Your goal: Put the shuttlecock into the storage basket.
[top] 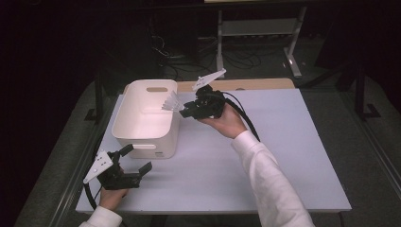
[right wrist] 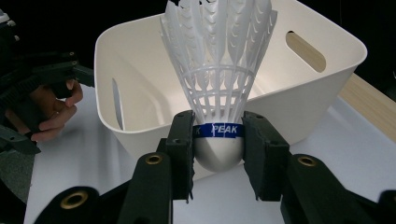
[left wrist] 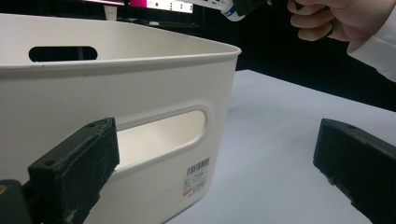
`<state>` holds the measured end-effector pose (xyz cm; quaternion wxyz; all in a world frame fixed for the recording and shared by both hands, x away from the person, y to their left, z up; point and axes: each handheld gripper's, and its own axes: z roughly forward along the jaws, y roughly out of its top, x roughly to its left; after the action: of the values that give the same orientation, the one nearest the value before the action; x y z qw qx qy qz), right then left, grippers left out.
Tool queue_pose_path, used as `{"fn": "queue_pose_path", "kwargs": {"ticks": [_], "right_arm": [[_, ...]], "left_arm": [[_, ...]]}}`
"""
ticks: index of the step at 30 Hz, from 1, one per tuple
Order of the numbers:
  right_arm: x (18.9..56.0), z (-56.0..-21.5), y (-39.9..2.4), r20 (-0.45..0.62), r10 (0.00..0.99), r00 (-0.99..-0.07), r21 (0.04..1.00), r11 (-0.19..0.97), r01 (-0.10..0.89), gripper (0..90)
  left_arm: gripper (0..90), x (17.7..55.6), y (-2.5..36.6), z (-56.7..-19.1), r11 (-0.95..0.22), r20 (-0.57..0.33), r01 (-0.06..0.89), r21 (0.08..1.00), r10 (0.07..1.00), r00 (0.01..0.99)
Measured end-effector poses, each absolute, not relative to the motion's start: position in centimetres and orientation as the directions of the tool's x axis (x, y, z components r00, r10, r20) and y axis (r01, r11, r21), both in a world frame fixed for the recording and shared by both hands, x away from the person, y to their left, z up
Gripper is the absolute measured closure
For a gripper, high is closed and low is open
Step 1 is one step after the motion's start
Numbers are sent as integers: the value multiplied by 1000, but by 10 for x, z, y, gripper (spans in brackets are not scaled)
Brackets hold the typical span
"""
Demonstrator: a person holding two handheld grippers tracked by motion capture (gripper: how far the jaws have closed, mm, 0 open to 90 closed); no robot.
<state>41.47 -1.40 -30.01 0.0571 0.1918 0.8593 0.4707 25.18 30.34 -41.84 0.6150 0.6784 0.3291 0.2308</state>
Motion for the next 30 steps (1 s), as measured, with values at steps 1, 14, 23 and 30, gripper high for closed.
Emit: {"fn": "queue_pose_path", "kwargs": {"ticks": [1, 14, 23, 30], "right_arm": [[414, -299, -13, 87, 385, -919, 829, 484, 282, 636], [413, -292, -2, 80, 372, -925, 830, 488, 268, 636], [413, -289, 8, 70, 350, -934, 831, 498, 249, 636], [411, -287, 18, 64, 336, -940, 834, 499, 235, 636]], "left_arm": [[0, 252, 303, -418, -22, -96, 164, 986, 731, 676], [0, 251, 303, -418, -21, -98, 166, 986, 730, 677], [0, 251, 303, -418, -16, -100, 164, 986, 730, 677], [0, 252, 303, -418, -23, -95, 163, 986, 729, 678]]}}
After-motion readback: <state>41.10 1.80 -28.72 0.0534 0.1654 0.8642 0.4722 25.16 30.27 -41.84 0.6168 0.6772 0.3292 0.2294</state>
